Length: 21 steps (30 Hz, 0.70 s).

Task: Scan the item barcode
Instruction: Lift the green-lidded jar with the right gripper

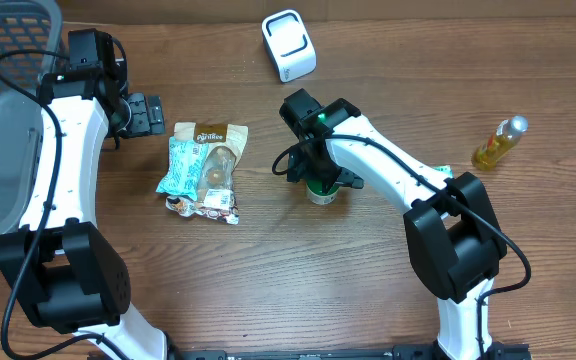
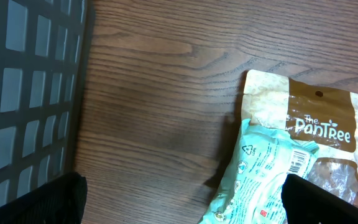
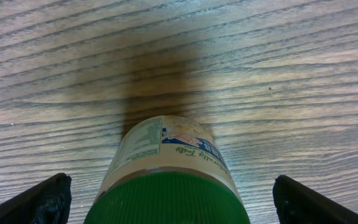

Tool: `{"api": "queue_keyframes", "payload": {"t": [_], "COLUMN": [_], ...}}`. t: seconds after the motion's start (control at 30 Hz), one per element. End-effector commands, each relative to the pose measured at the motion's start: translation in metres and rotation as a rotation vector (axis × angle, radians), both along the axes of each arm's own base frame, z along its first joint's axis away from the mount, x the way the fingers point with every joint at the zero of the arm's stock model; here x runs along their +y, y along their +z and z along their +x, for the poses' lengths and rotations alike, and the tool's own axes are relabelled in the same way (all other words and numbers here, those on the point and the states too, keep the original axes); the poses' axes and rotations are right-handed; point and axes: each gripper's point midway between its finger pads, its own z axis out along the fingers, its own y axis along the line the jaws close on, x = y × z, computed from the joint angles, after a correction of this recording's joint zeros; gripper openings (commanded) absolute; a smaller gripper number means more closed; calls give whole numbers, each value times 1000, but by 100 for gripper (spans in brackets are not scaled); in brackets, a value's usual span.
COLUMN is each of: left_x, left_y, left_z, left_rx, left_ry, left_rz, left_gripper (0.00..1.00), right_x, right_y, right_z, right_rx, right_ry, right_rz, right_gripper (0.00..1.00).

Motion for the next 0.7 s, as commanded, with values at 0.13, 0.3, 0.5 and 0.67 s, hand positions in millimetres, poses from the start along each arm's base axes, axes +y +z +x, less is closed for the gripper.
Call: {"api": "queue_keyframes", "payload": {"t": [0.13,0.3,0.5,0.67], "left_x": [-3,-3,-3,-3], "left_y": [14,14,14,14], "left_z": [4,4,4,4], "left_rx": [-35,-35,-35,-35], "left_ry": [-26,-26,-26,-26], "left_rz": [6,6,6,6], "left_gripper": [100,100,100,100], "right_x": [-6,-7,-5,-5], "right_y": [-5,-8,-17,-17], "right_z": [-1,-2,-5,-5], "right_rx": [0,3,11,10], "right_ry": [-16,-17,-16,-16], "right_rz": [-16,-17,0,0], "right_gripper": [100,100,100,97]}}
